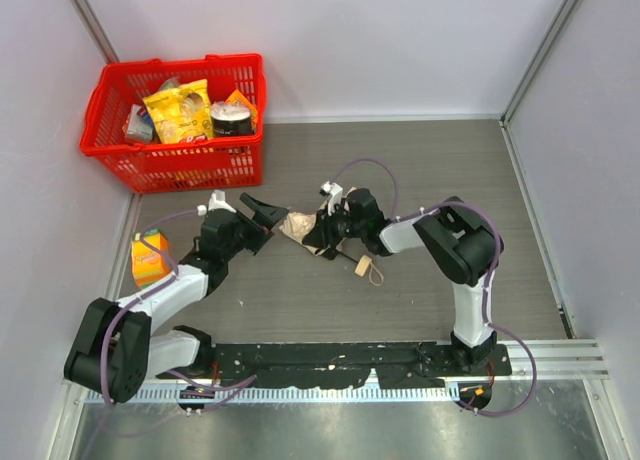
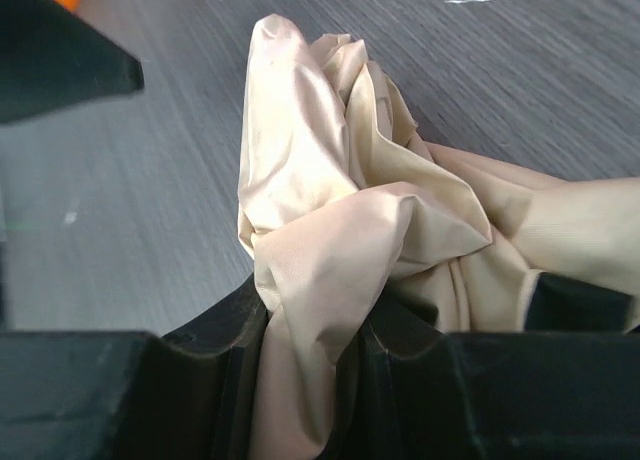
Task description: Put away the umbrella
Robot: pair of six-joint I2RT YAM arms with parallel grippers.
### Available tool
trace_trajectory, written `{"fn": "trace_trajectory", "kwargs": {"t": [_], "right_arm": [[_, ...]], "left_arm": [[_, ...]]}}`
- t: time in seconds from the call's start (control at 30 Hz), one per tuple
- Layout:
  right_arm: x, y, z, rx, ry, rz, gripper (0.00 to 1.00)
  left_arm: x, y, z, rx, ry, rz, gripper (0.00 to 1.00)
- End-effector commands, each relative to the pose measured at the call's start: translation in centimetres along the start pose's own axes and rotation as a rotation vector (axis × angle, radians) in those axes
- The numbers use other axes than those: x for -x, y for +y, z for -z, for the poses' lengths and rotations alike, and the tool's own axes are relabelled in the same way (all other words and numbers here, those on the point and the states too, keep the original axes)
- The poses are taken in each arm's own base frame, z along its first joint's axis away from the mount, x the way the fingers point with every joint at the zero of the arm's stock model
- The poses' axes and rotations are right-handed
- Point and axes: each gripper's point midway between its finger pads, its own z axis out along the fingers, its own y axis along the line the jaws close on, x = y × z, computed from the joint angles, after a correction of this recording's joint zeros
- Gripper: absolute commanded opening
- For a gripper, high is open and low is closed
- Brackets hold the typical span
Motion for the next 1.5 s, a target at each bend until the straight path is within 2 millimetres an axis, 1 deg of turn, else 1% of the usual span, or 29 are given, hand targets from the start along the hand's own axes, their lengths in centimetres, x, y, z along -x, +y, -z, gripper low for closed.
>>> {"fn": "trace_trajectory", "kwargs": {"t": [0.0, 0.1, 0.13, 0.27, 0.37, 0.4, 0.43, 0.47, 0.5, 0.53, 0.57, 0.6, 0.63, 0.67, 0.7, 0.73, 0.8, 0.83, 0.87, 0.9, 1.0, 1.03, 1.1, 1.2, 1.27, 1.3, 1.4, 1.43, 1.47], "right_arm": [[-11.6, 2.2, 2.1, 0.168, 0.390, -0.486, 0.01], [-10.6, 2.3, 1.5, 0.224, 0.385, -0.621, 0.01], [-9.7, 2.3, 1.3, 0.240, 0.365, -0.661, 0.01], [-7.9, 1.8, 0.8, 0.301, 0.330, -0.751, 0.01], [-6.9, 1.1, 0.7, 0.339, 0.292, -0.803, 0.01], [-6.5, 1.0, 0.7, 0.341, 0.288, -0.856, 0.01], [-5.9, 0.9, 0.8, 0.375, 0.249, -0.837, 0.01], [-5.3, 1.0, 0.9, 0.382, 0.245, -0.907, 0.01], [-4.8, 1.0, 0.9, 0.416, 0.208, -0.895, 0.01], [-4.3, 1.2, 1.0, 0.427, 0.205, -0.958, 0.01], [-3.5, 1.4, 1.0, 0.473, 0.163, -0.933, 0.01], [-2.7, 1.7, 1.2, 0.496, 0.161, -0.994, 0.01], [-2.4, 1.8, 1.3, 0.533, 0.127, -0.971, 0.01], [-2.6, 1.8, 1.3, 0.546, 0.138, -1.032, 0.01], [-2.0, 2.1, 1.4, 0.570, 0.124, -1.028, 0.01], [-2.1, 1.9, 1.4, 0.569, 0.119, -1.027, 0.01], [-3.1, 1.6, 1.2, 0.523, 0.139, -1.042, 0.01], [-3.4, 1.5, 1.1, 0.513, 0.137, -1.003, 0.01], [-3.7, 1.4, 1.1, 0.480, 0.160, -1.028, 0.01], [-4.0, 1.2, 1.0, 0.467, 0.155, -0.980, 0.01], [-4.6, 1.0, 1.0, 0.408, 0.197, -0.960, 0.01], [-4.4, 1.1, 1.1, 0.408, 0.192, -0.926, 0.01], [-4.2, 1.4, 1.1, 0.415, 0.195, -0.916, 0.01], [-3.6, 2.5, 1.1, 0.451, 0.203, -0.887, 0.01], [-3.2, 3.3, 1.2, 0.473, 0.211, -0.879, 0.01], [-3.1, 3.9, 1.3, 0.486, 0.220, -0.873, 0.01], [-2.3, 4.6, 1.5, 0.510, 0.213, -0.866, 0.01], [-2.0, 5.1, 1.6, 0.526, 0.213, -0.852, 0.01], [-1.7, 5.2, 1.7, 0.533, 0.211, -0.856, 0.01]], "left_arm": [[-2.9, -2.0, 0.6, -0.166, 0.140, 0.019, 1.00], [-3.7, -2.1, 0.3, -0.167, 0.142, 0.042, 1.00], [-3.8, -1.9, 0.0, -0.149, 0.135, 0.049, 1.00], [-4.8, -0.6, -1.2, -0.059, 0.133, 0.086, 1.00], [-4.9, 0.1, -2.2, -0.038, 0.117, 0.096, 1.00], [-4.9, 0.7, -2.5, -0.019, 0.108, 0.099, 1.00], [-4.9, 1.2, -2.5, -0.004, 0.096, 0.112, 1.00], [-4.8, 1.7, -2.5, 0.013, 0.079, 0.117, 1.00], [-4.9, 2.0, -2.4, 0.028, 0.071, 0.113, 1.00], [-4.5, 2.7, -2.6, 0.066, 0.030, 0.110, 1.00], [-4.6, 2.9, -2.8, 0.083, 0.025, 0.100, 1.00], [-4.7, 2.6, -3.0, 0.081, 0.025, 0.090, 0.99], [-5.1, 2.8, -3.7, 0.094, 0.035, 0.092, 1.00], [-5.4, 3.1, -4.1, 0.099, 0.043, 0.104, 1.00], [-5.6, 2.9, -4.6, 0.081, 0.047, 0.116, 1.00], [-5.9, 3.0, -5.1, 0.070, 0.055, 0.128, 1.00], [-6.4, 3.1, -5.9, 0.061, 0.064, 0.142, 1.00], [-6.6, 3.5, -6.2, 0.070, 0.064, 0.142, 1.00], [-6.6, 3.7, -6.5, 0.071, 0.057, 0.139, 1.00], [-6.5, 4.1, -6.7, 0.081, 0.048, 0.140, 1.00], [-6.8, 4.8, -7.4, 0.101, 0.049, 0.153, 1.00], [-7.0, 4.8, -7.5, 0.105, 0.054, 0.159, 0.99], [-7.1, 5.3, -8.0, 0.123, 0.055, 0.163, 0.96], [-6.9, 6.2, -8.2, 0.158, 0.037, 0.155, 0.90], [-6.4, 5.9, -8.5, 0.143, 0.016, 0.138, 0.84], [-6.4, 5.8, -8.6, 0.136, 0.017, 0.124, 0.82], [-6.4, 4.9, -9.0, 0.118, 0.025, 0.088, 0.79], [-6.3, 4.8, -9.1, 0.109, 0.023, 0.084, 0.75], [-6.3, 4.9, -9.1, 0.110, 0.022, 0.084, 0.73]]}}
